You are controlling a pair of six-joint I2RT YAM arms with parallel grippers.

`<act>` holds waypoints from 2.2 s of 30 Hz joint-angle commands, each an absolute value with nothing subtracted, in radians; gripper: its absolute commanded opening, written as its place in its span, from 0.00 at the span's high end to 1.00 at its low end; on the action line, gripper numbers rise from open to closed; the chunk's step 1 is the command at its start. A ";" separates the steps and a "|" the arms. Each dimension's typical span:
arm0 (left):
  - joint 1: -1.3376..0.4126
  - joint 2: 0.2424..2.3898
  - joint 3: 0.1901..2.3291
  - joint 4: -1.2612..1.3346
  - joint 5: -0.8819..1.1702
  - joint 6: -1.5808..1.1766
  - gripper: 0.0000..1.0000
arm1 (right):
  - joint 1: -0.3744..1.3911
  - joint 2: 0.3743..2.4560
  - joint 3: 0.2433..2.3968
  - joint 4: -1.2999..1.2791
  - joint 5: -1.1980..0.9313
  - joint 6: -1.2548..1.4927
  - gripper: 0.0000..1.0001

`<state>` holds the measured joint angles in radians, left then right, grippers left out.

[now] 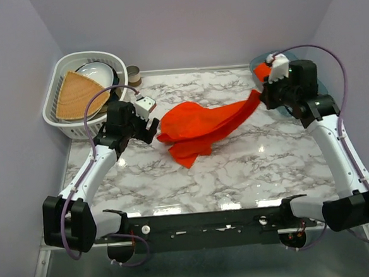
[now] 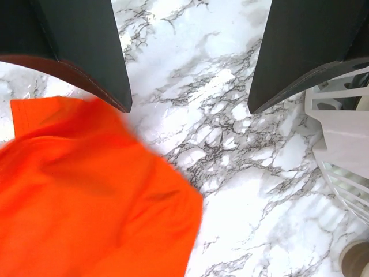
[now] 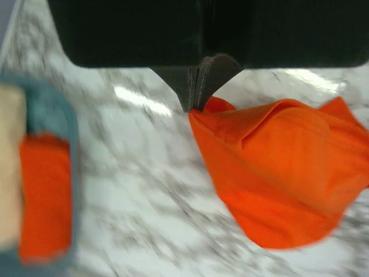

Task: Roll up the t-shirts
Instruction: Flatten out the T-shirt at the center of the board.

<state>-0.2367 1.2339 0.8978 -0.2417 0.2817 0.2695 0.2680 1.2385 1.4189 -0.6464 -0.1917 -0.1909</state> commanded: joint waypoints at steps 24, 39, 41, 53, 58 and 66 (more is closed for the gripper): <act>-0.612 1.501 1.084 -0.391 0.482 0.526 0.05 | 0.005 1.261 1.354 -0.747 -0.215 -0.134 0.42; -0.854 2.088 1.787 -0.503 0.486 0.314 0.03 | -0.224 1.172 1.247 -0.856 -0.160 -0.141 0.43; -0.896 2.118 1.809 -0.482 0.469 0.307 0.02 | -0.227 1.161 1.252 -0.851 -0.155 -0.149 0.42; -1.019 2.365 1.962 -0.446 0.152 0.239 0.05 | -0.275 1.137 1.206 -0.815 -0.368 -0.161 0.41; -1.034 2.424 1.997 -0.439 0.049 0.261 0.29 | -0.265 1.089 1.190 -0.813 -0.434 -0.219 0.41; -0.939 2.306 1.884 -0.603 0.083 0.242 1.00 | -0.265 1.017 1.105 -0.719 -0.489 -0.114 0.42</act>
